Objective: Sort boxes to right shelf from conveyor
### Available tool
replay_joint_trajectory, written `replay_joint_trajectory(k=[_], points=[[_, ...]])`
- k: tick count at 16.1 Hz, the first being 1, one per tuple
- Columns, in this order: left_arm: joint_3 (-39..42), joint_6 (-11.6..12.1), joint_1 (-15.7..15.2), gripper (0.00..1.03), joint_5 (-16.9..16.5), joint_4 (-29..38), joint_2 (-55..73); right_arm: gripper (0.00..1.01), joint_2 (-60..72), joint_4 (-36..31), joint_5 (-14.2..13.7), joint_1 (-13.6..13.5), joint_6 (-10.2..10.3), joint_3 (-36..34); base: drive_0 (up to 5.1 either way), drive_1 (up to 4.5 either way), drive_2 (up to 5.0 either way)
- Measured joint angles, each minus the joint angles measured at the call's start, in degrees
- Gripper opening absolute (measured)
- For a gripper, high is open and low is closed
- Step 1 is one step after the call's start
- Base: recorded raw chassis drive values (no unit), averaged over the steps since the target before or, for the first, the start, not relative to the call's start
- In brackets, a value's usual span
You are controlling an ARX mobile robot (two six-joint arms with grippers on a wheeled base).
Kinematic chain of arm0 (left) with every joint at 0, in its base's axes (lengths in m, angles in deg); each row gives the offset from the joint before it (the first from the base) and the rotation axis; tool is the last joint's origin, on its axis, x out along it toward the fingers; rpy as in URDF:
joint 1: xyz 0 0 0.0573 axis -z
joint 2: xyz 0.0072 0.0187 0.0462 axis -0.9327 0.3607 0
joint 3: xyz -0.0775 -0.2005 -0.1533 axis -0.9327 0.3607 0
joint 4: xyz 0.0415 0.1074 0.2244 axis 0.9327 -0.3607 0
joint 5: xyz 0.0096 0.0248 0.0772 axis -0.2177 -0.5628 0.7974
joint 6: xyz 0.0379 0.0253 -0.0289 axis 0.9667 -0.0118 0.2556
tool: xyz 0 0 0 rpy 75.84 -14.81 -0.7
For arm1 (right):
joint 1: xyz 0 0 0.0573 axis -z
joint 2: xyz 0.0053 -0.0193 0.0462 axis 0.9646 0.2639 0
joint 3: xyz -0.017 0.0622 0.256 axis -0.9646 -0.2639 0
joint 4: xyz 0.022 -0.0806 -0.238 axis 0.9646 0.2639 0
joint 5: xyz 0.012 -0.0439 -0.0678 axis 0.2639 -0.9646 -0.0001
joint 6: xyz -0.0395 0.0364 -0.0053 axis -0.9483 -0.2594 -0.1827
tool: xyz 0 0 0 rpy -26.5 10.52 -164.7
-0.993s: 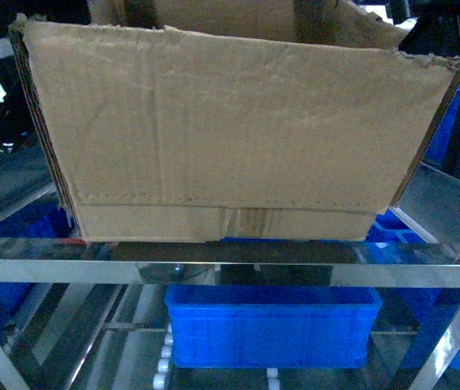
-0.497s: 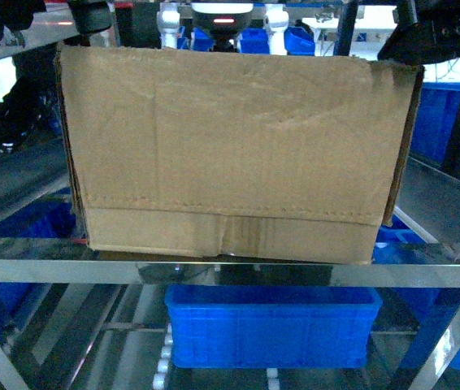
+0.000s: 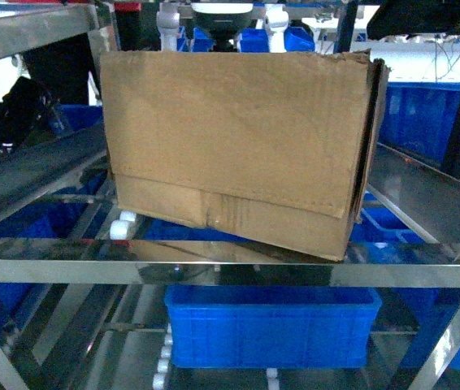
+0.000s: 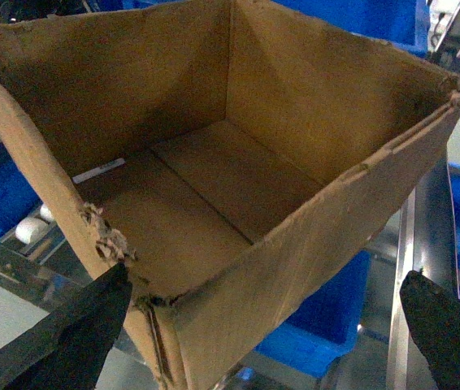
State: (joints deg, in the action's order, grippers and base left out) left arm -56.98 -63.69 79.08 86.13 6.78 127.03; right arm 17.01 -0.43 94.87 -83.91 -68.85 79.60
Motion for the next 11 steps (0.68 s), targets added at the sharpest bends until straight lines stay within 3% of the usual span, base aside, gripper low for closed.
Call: replay_joint_trajectory(k=[4,11], points=[[7.2,-4.1,-0.5,0.98,-2.6,-6.0,-10.6,0.98,-9.8,9.2,-0.4,0.3,4.2,-6.6,0.0,0.00,0.0],[12.3,-4.3,-4.2,0.98,-3.7,-11.3,-19.5,0.98,-18.5,18.5,-3.3,1.2,4.5,-14.1,0.0,0.00,0.0]])
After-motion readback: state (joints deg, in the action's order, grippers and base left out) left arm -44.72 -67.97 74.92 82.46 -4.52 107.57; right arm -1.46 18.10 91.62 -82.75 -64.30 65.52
